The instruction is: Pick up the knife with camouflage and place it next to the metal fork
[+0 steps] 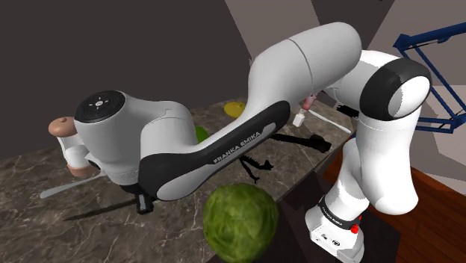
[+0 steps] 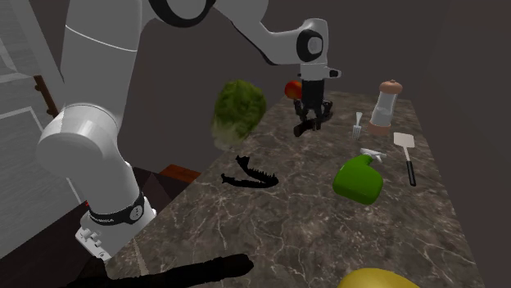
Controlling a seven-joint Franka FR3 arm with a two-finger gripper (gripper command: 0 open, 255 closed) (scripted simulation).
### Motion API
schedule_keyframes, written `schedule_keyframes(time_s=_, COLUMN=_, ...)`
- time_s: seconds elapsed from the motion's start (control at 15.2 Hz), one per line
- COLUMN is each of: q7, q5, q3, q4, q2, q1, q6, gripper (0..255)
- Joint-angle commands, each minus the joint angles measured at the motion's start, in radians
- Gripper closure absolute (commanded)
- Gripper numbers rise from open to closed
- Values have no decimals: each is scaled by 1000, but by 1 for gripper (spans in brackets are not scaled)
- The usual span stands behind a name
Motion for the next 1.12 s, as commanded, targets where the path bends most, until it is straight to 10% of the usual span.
schedule_keyframes(time_s=0.0, q7=1, q5=0, q3=0, q4=0, q2=1, q1=1, q6=-4, gripper=0)
schedule_keyframes(time_s=1.06, q7=-15, q5=22, q3=13, q4=71, q2=-37, q1=10, q6=-111, gripper=0)
